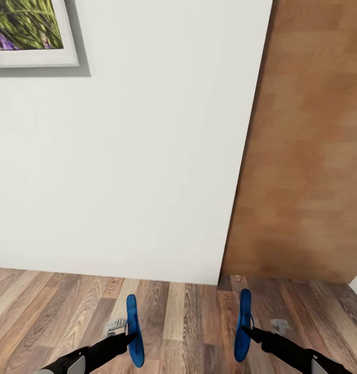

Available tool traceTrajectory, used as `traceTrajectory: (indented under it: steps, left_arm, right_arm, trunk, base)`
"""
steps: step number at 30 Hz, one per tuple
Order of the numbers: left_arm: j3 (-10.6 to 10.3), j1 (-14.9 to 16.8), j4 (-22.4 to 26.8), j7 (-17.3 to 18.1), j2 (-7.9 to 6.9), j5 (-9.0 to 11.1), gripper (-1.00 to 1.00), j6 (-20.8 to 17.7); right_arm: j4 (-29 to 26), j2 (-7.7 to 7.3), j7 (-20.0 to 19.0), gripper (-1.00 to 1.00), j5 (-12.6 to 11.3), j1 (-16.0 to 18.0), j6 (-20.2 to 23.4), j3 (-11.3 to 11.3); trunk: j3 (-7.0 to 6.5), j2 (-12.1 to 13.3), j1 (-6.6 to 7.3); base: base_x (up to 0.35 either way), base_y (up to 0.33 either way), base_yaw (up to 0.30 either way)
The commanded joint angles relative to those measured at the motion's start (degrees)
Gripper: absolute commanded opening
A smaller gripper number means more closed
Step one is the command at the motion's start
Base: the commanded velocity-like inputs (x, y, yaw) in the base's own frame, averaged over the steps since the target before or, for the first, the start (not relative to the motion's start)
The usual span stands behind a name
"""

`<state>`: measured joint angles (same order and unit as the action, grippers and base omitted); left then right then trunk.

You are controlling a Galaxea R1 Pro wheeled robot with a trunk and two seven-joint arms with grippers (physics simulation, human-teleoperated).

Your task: In the bedroom, move the book from the bed onto either nightstand, and place the two sandals side by side next to the bed.

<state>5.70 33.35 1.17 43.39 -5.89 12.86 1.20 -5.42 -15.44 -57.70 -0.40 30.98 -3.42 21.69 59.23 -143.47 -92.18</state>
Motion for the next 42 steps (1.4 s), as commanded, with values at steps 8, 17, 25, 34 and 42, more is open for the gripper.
traceTrajectory:
  steps: [8, 17, 25, 34, 42]
  left_arm:
    - [0.4, 0.1, -0.1, 0.2, 0.00, -0.3, -1.00, 0.1]
    - [0.4, 0.1, -0.1, 0.2, 0.00, -0.3, -1.00, 0.1]
    - [0.4, 0.1, -0.1, 0.2, 0.00, -0.3, -1.00, 0.1]
    - [0.4, 0.1, -0.1, 0.2, 0.00, -0.3, -1.00, 0.1]
    - [0.4, 0.1, -0.1, 0.2, 0.00, -0.3, -1.00, 0.1]
  right_arm:
    - [0.1, -0.03, -0.1, -1.00, 0.0, 0.0, -0.4, -0.1]
    - [0.1, -0.03, -0.1, -1.00, 0.0, 0.0, -0.4, -0.1]
    - [0.1, -0.03, -0.1, -1.00, 0.0, 0.0, -0.4, -0.1]
    - [0.1, -0.03, 0.0, -1.00, 0.0, 0.0, -0.4, -0.1]
    - [0.1, -0.03, 0.0, -1.00, 0.0, 0.0, -0.4, -0.1]
  trunk:
    - [0.05, 0.0, 0.01]
    - [0.05, 0.0, 0.01]
    - [0.05, 0.0, 0.01]
    - [0.05, 0.0, 0.01]
    - [0.05, 0.0, 0.01]
  base:
    - [0.000, 0.000, 0.238]
    - [0.000, 0.000, 0.238]
    - [0.000, 0.000, 0.238]
    - [0.000, 0.000, 0.238]
    - [0.000, 0.000, 0.249]
